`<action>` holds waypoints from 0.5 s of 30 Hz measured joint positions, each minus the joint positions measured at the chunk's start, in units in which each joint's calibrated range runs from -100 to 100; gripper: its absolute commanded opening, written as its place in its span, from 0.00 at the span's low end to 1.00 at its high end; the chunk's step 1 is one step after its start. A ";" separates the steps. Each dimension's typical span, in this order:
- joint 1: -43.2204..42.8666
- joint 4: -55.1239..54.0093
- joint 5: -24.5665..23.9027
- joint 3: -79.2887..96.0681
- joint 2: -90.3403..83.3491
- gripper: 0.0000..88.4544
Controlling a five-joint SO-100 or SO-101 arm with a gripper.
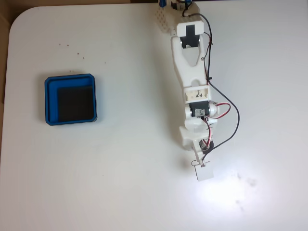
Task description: Pick the red roll and drop it in the blue box
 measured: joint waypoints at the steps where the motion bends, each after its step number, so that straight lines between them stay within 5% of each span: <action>1: 0.00 0.00 0.00 0.00 0.00 0.19; 15: 0.00 0.00 -0.33 0.00 0.00 0.19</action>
